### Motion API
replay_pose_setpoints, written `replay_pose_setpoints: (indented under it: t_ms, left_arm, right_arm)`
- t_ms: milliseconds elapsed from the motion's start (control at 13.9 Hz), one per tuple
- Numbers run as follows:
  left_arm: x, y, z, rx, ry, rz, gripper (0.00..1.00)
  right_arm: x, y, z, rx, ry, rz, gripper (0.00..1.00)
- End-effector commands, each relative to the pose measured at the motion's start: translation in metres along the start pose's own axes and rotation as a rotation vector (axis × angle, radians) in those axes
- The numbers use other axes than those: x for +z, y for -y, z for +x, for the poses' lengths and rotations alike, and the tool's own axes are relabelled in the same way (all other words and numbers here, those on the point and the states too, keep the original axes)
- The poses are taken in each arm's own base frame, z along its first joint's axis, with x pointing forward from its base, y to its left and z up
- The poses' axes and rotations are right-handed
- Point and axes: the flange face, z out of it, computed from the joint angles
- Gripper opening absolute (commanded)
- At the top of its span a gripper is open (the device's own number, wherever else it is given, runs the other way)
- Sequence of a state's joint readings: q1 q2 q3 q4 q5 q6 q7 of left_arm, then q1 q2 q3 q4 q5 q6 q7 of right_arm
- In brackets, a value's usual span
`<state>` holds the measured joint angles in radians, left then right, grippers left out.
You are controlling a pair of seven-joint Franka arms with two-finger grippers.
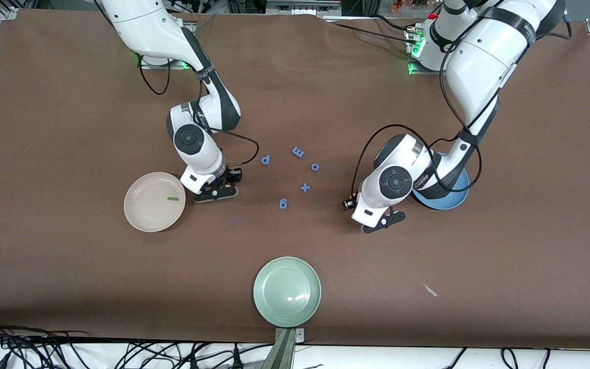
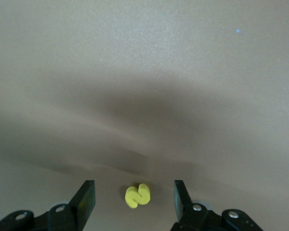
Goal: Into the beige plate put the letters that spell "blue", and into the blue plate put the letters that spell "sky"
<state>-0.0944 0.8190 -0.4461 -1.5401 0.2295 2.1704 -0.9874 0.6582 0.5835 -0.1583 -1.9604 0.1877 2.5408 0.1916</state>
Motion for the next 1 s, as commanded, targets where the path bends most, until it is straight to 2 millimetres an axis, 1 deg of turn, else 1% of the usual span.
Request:
replay_pose_setpoints:
  t_ms: [0,143,215,359,502,574,646,789,861,932]
  left_arm:
    - [0.012,-0.003,-0.005,-0.036,0.001,0.01,0.64]
    - [0.019,-0.001,-0.009,-0.069,0.008,0.021,0.59]
    - [0.024,0.001,-0.012,-0.069,0.013,0.027,0.58]
    - [0.033,0.005,-0.018,-0.07,0.005,0.006,0.56]
    - [0.036,0.005,-0.021,-0.082,-0.002,-0.008,0.54]
    - [0.035,0.004,-0.021,-0.083,-0.004,-0.01,0.49]
    - [0.036,0.005,-0.021,-0.081,-0.003,-0.008,0.42]
    - [0.035,0.005,-0.021,-0.084,-0.003,-0.008,0.25]
    - [0.035,0.005,-0.021,-0.084,-0.003,-0.008,0.15]
    - [0.032,0.005,-0.022,-0.081,-0.007,-0.009,0.09]
  right_arm:
    - [-0.001,0.002,-0.01,-0.007,0.005,0.023,0.38]
    - [-0.002,0.002,-0.01,-0.007,0.005,0.023,0.32]
    - [0.0,0.001,-0.011,-0.007,0.008,0.022,0.31]
    - [-0.001,0.002,-0.012,-0.008,0.009,0.023,0.25]
    - [-0.002,0.002,-0.013,-0.008,0.009,0.023,0.18]
    - [-0.002,0.002,-0.013,-0.008,0.009,0.023,0.13]
    - [-0.005,0.002,-0.012,-0.01,0.009,0.025,0.13]
    - [-0.027,0.006,-0.005,-0.018,0.039,0.031,0.12]
    - [-0.041,0.003,0.001,-0.032,0.071,0.031,0.12]
    - [-0.054,-0.009,0.008,-0.035,0.09,0.027,0.12]
